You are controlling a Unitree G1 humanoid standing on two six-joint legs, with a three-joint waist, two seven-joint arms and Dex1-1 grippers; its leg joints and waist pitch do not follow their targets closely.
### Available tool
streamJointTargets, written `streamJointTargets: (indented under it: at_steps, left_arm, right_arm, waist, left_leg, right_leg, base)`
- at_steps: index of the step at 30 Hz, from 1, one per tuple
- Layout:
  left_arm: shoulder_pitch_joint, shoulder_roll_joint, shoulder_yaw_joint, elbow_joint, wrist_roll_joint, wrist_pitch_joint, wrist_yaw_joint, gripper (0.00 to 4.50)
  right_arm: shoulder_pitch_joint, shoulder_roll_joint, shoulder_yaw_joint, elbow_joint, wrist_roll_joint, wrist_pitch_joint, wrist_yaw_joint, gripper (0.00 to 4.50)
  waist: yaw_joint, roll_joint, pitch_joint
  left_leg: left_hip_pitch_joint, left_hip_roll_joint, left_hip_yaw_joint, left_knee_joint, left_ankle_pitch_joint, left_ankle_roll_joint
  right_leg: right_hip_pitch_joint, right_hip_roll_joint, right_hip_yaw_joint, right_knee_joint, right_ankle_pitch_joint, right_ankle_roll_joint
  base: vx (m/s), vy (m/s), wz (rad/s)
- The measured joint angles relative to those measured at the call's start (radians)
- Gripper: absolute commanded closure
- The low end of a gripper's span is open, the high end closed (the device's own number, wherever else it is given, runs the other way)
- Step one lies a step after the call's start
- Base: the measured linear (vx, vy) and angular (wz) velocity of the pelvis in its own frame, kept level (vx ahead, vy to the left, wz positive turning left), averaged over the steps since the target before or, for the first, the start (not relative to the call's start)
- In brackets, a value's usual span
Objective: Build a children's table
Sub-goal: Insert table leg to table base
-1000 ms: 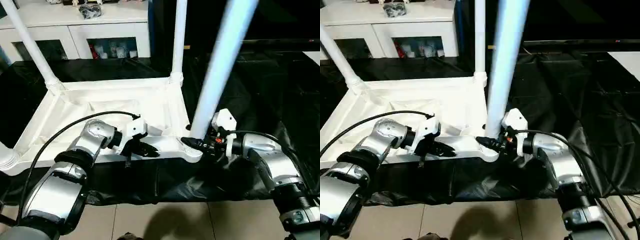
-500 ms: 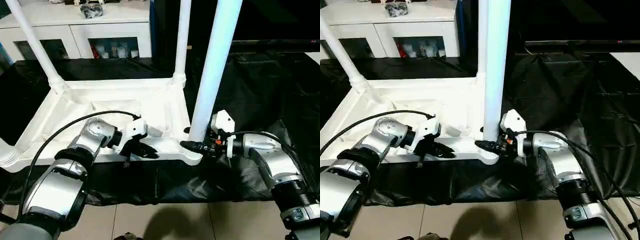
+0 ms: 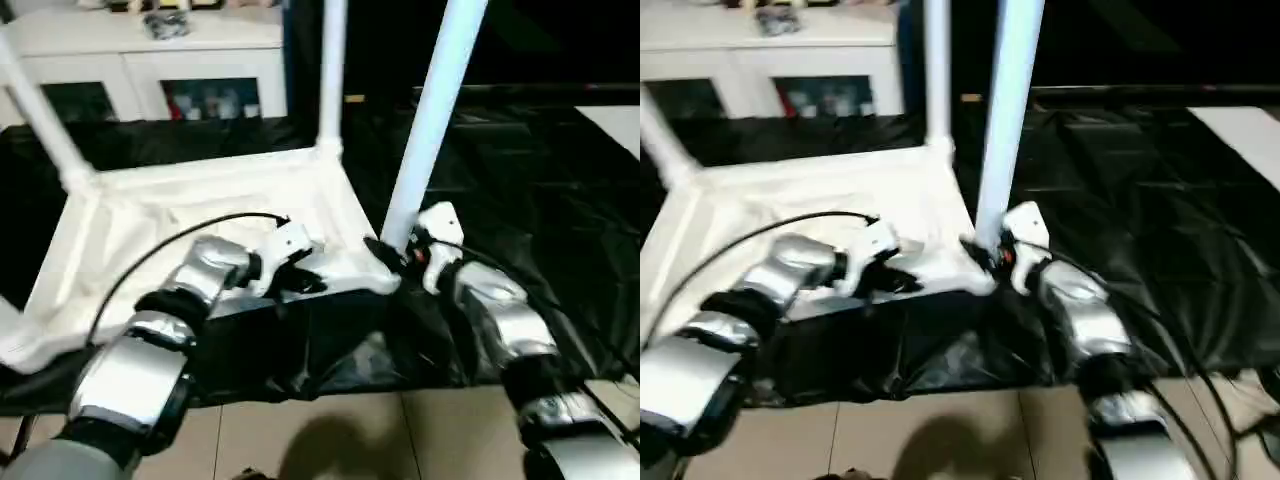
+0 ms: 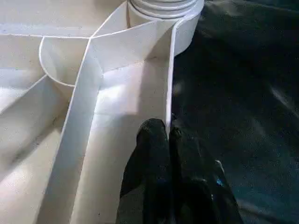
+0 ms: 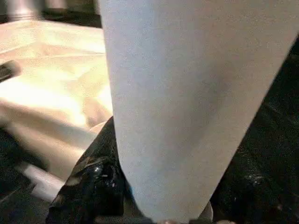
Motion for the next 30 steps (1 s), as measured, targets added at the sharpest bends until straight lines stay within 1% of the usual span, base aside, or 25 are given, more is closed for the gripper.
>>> streamJointTargets:
  at_steps: [1,2,3,4,5,6,7,8,9,10,11,12,13,14,15,16,17,19,24,25,26,27,28,29,30]
  left_arm:
    - [0.0,-0.002,0.001,-0.007,0.0,0.016,0.014,4.5]
    - [0.0,-0.006,0.0,-0.016,0.001,0.033,0.033,4.5]
    - [0.003,-0.011,-0.001,-0.023,0.005,0.039,0.046,4.5]
    - [0.006,-0.015,-0.003,-0.03,0.013,0.042,0.055,4.5]
    - [0.012,-0.015,-0.004,-0.036,0.018,0.043,0.06,4.5]
    - [0.014,-0.012,-0.004,-0.038,0.018,0.043,0.06,4.5]
    - [0.017,-0.011,-0.004,-0.038,0.019,0.044,0.061,4.5]
    - [0.018,-0.007,-0.004,-0.039,0.019,0.046,0.061,4.5]
    - [0.019,-0.011,-0.007,-0.047,0.02,0.048,0.064,4.5]
    - [0.025,-0.013,-0.01,-0.055,0.02,0.049,0.065,4.5]
    - [0.033,-0.008,-0.005,-0.076,0.018,0.047,0.071,4.5]
    - [0.034,-0.006,-0.005,-0.078,0.018,0.048,0.074,4.5]
    - [0.034,-0.006,-0.005,-0.079,0.018,0.051,0.073,4.5]
    - [0.034,-0.007,-0.005,-0.081,0.018,0.051,0.072,4.5]
    - [0.034,-0.007,-0.003,-0.085,0.017,0.051,0.069,4.5]
    - [0.034,-0.005,0.001,-0.091,0.016,0.051,0.065,4.5]
    - [0.034,-0.002,0.007,-0.096,0.016,0.051,0.061,4.5]
    - [0.034,0.0,0.008,-0.096,0.016,0.051,0.059,4.5]
    - [0.04,0.007,0.008,-0.103,0.014,0.051,0.052,4.5]
    - [0.041,0.009,0.008,-0.104,0.013,0.051,0.049,4.5]
    - [0.042,0.011,0.009,-0.105,0.012,0.05,0.045,4.5]
    - [0.044,0.014,0.009,-0.109,0.012,0.05,0.04,4.5]
    - [0.046,0.017,0.009,-0.113,0.011,0.05,0.035,4.5]
    - [0.047,0.02,0.009,-0.115,0.01,0.05,0.03,4.5]
    - [0.047,0.022,0.009,-0.116,0.009,0.05,0.026,4.5]
  right_arm:
    - [-0.022,0.013,-0.001,0.029,-0.007,0.001,-0.028,2.6]
    - [-0.039,0.023,-0.001,0.055,-0.02,0.003,-0.055,2.6]
    - [-0.052,0.03,-0.007,0.066,-0.021,0.006,-0.075,2.6]
    - [-0.056,0.036,-0.014,0.074,-0.021,0.008,-0.089,2.6]
    - [-0.063,0.042,-0.017,0.083,-0.021,0.012,-0.097,2.6]
    - [-0.068,0.048,-0.017,0.088,-0.024,0.012,-0.103,2.6]
    - [-0.07,0.054,-0.017,0.093,-0.029,0.012,-0.109,2.6]
    - [-0.075,0.06,-0.018,0.099,-0.032,0.014,-0.113,2.6]
    - [-0.073,0.06,-0.025,0.1,-0.032,0.013,-0.117,2.6]
    - [-0.07,0.061,-0.036,0.107,-0.031,0.013,-0.12,2.6]
    - [-0.091,0.064,-0.037,0.122,-0.033,0.013,-0.123,2.6]
    - [-0.097,0.066,-0.037,0.128,-0.033,0.013,-0.125,2.6]
    - [-0.097,0.068,-0.039,0.13,-0.032,0.008,-0.125,2.6]
    - [-0.097,0.068,-0.039,0.132,-0.033,-0.003,-0.126,2.6]
    - [-0.097,0.068,-0.04,0.132,-0.033,-0.01,-0.128,2.6]
    - [-0.101,0.068,-0.041,0.133,-0.033,-0.012,-0.129,2.6]
    - [-0.106,0.069,-0.043,0.133,-0.033,-0.012,-0.129,2.6]
    - [-0.107,0.072,-0.044,0.135,-0.035,-0.014,-0.129,2.6]
    - [-0.111,0.08,-0.048,0.149,-0.043,-0.032,-0.128,2.6]
    - [-0.111,0.081,-0.048,0.152,-0.043,-0.034,-0.126,2.25]
    - [-0.113,0.081,-0.048,0.156,-0.043,-0.036,-0.121,2.25]
    - [-0.114,0.081,-0.048,0.157,-0.042,-0.037,-0.114,2.04]
    - [-0.113,0.082,-0.048,0.159,-0.04,-0.037,-0.104,2.04]
    - [-0.109,0.086,-0.048,0.159,-0.035,-0.042,-0.095,1.81]
    - [-0.108,0.086,-0.049,0.159,-0.034,-0.045,-0.089,1.72]
  waist:
    - [-0.007,0.004,0.002]
    - [-0.014,0.007,0.005]
    - [-0.017,0.006,0.006]
    - [-0.019,0.002,0.007]
    - [-0.019,0.0,0.008]
    - [-0.02,0.003,0.01]
    - [-0.024,0.012,0.011]
    - [-0.018,0.024,0.011]
    - [-0.013,0.018,0.014]
    - [-0.002,-0.011,0.002]
    - [0.014,-0.042,-0.011]
    - [0.027,-0.037,-0.014]
    - [0.04,-0.024,-0.024]
    - [0.043,-0.008,-0.034]
    - [0.041,-0.007,-0.036]
    - [0.037,-0.006,-0.037]
    - [0.036,-0.007,-0.037]
    - [0.035,-0.007,-0.037]
    - [0.026,-0.007,-0.036]
    - [0.025,-0.007,-0.036]
    - [0.024,-0.008,-0.036]
    - [0.022,-0.008,-0.036]
    - [0.02,-0.008,-0.036]
    - [0.019,-0.008,-0.036]
    - [0.019,-0.008,-0.036]
  left_leg:
    - [0.001,0.0,-0.003,0.0,0.0,0.0]
    - [0.003,-0.001,-0.003,-0.001,0.0,0.001]
    - [0.007,-0.004,-0.001,-0.002,0.0,0.001]
    - [0.014,-0.007,0.0,-0.004,-0.001,0.0]
    - [0.021,-0.011,-0.001,-0.008,-0.002,0.001]
    - [0.022,-0.012,-0.007,-0.005,-0.014,-0.003]
    - [0.022,-0.007,-0.015,-0.002,-0.025,-0.001]
    - [0.013,0.005,-0.024,-0.006,-0.031,-0.005]
    - [0.009,0.002,-0.023,-0.003,-0.03,-0.005]
    - [0.015,-0.002,0.01,-0.006,-0.03,-0.005]
    - [0.01,-0.014,0.016,-0.006,-0.032,-0.007]
    - [0.004,-0.019,0.001,-0.003,-0.037,-0.014]
    - [-0.013,-0.019,-0.013,0.0,-0.032,-0.011]
    - [-0.022,-0.014,-0.025,-0.002,0.005,-0.012]
    - [-0.025,-0.013,-0.029,-0.001,0.007,-0.008]
    - [-0.026,-0.011,-0.029,-0.002,0.007,-0.008]
    - [-0.032,-0.009,-0.028,-0.003,0.008,-0.007]
    - [-0.032,-0.008,-0.027,-0.003,0.008,-0.006]
    - [-0.031,-0.008,-0.022,-0.005,0.004,-0.011]
    - [-0.031,-0.008,-0.021,-0.006,0.004,-0.011]
    - [-0.03,-0.008,-0.021,-0.007,0.004,-0.011]
    - [-0.03,-0.008,-0.02,-0.008,0.004,-0.011]
    - [-0.03,-0.008,-0.019,-0.009,0.004,-0.011]
    - [-0.029,-0.008,-0.018,-0.01,0.004,-0.011]
    - [-0.029,-0.008,-0.018,-0.011,0.004,-0.011]
  right_leg:
    - [0.005,0.0,-0.003,-0.003,-0.001,-0.002]
    - [0.011,0.0,-0.001,-0.001,-0.004,-0.006]
    - [0.01,0.0,0.003,0.006,-0.007,-0.011]
    - [0.006,-0.003,0.004,0.008,-0.008,-0.011]
    - [0.008,-0.009,-0.008,0.005,-0.008,-0.01]
    - [0.014,-0.02,-0.034,-0.003,-0.009,-0.009]
    - [0.029,-0.028,-0.072,-0.022,-0.009,-0.008]
    - [0.046,-0.03,-0.091,-0.001,-0.029,-0.004]
    - [0.046,-0.031,-0.051,0.087,-0.08,-0.015]
    - [0.05,-0.032,0.0,0.121,-0.1,-0.027]
    - [0.043,-0.035,0.042,0.129,-0.137,0.038]
    - [0.037,-0.035,0.04,0.127,-0.137,0.038]
    - [0.036,-0.031,0.034,0.125,-0.133,0.034]
    - [0.03,-0.022,0.024,0.123,-0.118,0.027]
    - [0.028,-0.019,0.025,0.121,-0.117,0.026]
    - [0.023,-0.013,0.028,0.118,-0.115,0.022]
    - [0.018,-0.012,0.028,0.116,-0.112,0.018]
    - [0.018,-0.012,0.028,0.113,-0.111,0.017]
    - [0.018,-0.012,0.032,0.108,-0.108,0.012]
    - [0.018,-0.012,0.032,0.107,-0.107,0.011]
    - [0.019,-0.012,0.033,0.106,-0.107,0.011]
    - [0.018,-0.012,0.033,0.105,-0.107,0.011]
    - [0.019,-0.012,0.033,0.105,-0.107,0.011]
    - [0.018,-0.012,0.033,0.104,-0.107,0.011]
    - [0.018,-0.012,0.034,0.104,-0.107,0.011]
  base:
    - [0.003,0.055,-0.09]
    - [0.0,0.0,0.0]
    - [0.0,0.0,0.0]
    - [0.0,0.0,0.0]
    - [0.0,0.0,0.0]
    - [0.0,0.0,0.0]
    - [0.0,0.0,0.0]
    - [0.264,0.052,-0.03]
    - [0.264,0.052,-0.03]
    - [0.34,-0.046,0.1]
    - [0.104,-0.114,-0.14]
    - [0.104,-0.114,-0.14]
    - [0.082,-0.052,-0.38]
    - [0.102,-0.012,-0.2]
    - [0.102,-0.012,-0.2]
    - [0.052,-0.011,-0.02]
    - [0.0,0.0,0.0]
    - [0.0,0.0,0.0]
    - [0.0,0.0,0.0]
    - [0.0,0.0,0.0]
    - [0.0,0.0,0.0]
    - [0.0,0.0,0.0]
    - [0.0,0.0,0.0]
    - [0.0,0.0,0.0]
    - [0.0,0.0,0.0]
